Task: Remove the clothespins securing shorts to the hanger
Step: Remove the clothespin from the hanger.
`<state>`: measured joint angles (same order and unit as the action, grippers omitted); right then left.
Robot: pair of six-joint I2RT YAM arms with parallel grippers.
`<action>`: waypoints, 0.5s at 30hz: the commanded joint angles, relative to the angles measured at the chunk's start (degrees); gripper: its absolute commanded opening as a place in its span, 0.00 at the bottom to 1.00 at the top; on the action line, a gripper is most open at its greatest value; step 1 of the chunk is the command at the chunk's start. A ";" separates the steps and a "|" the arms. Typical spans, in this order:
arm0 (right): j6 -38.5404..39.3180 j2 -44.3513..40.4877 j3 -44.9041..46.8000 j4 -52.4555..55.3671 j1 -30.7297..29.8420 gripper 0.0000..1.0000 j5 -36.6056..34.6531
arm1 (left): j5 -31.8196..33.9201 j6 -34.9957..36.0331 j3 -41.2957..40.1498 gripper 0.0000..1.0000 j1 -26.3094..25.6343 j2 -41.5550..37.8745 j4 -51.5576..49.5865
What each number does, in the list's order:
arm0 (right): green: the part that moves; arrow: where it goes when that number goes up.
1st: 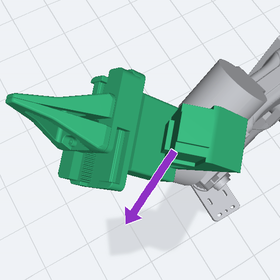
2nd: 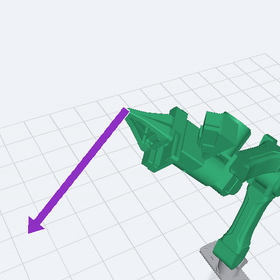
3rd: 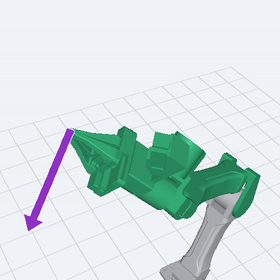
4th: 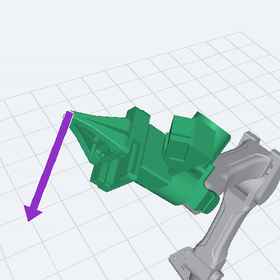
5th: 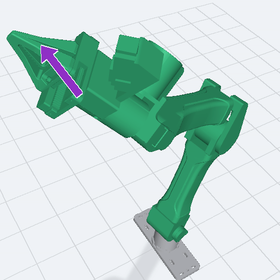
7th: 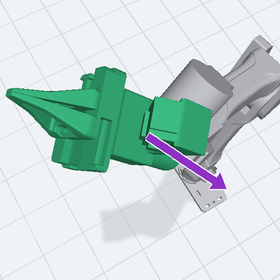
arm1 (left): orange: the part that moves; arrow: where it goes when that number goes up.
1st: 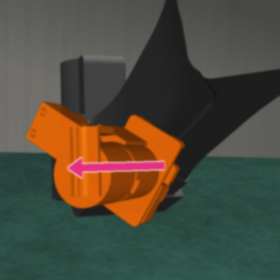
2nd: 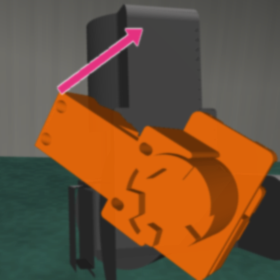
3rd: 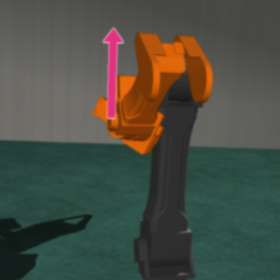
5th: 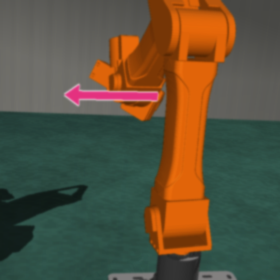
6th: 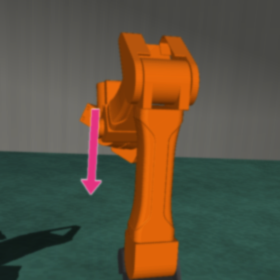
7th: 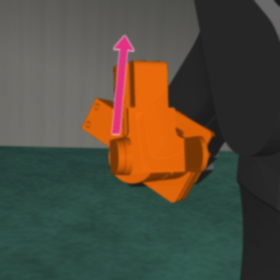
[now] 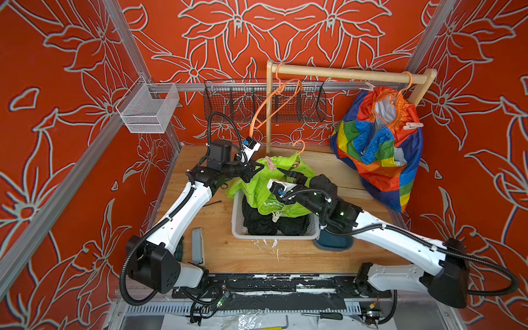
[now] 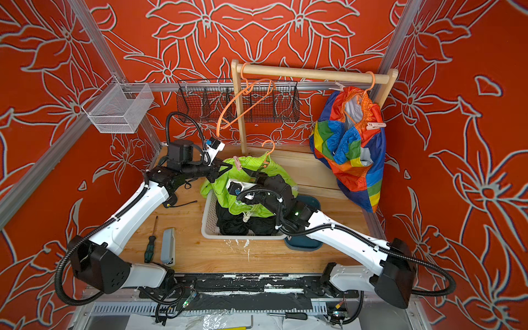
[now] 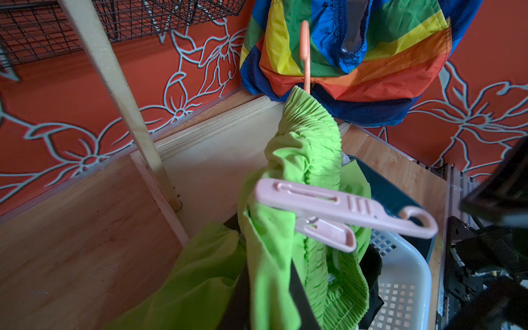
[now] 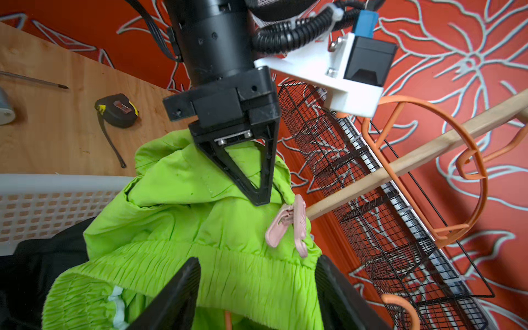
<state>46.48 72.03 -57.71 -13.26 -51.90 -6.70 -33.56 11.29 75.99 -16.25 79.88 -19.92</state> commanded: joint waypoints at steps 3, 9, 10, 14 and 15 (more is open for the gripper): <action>5.28 2.34 -0.20 -12.27 -0.47 0.65 -4.50 | -1.15 -0.12 0.92 0.00 -0.36 -1.30 2.67; 6.86 5.69 -2.52 -12.39 -0.40 0.63 -5.98 | -1.24 -0.21 1.26 0.00 -0.36 -0.86 2.61; 6.94 6.04 -2.71 -12.40 -0.47 0.62 -5.83 | -1.24 -0.15 1.26 0.00 -0.36 -0.85 2.56; 6.92 6.70 -2.85 -12.12 -0.41 0.59 -5.93 | -0.98 -0.04 1.27 0.00 -0.36 -0.80 2.52; 7.26 6.80 -2.76 -12.52 -0.42 0.59 -6.15 | -0.98 -0.04 1.27 0.00 -0.36 -0.86 2.52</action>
<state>52.25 78.72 -58.52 -23.38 -51.88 -11.60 -33.69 11.05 75.99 -16.25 79.88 -19.64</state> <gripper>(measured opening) 0.589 0.144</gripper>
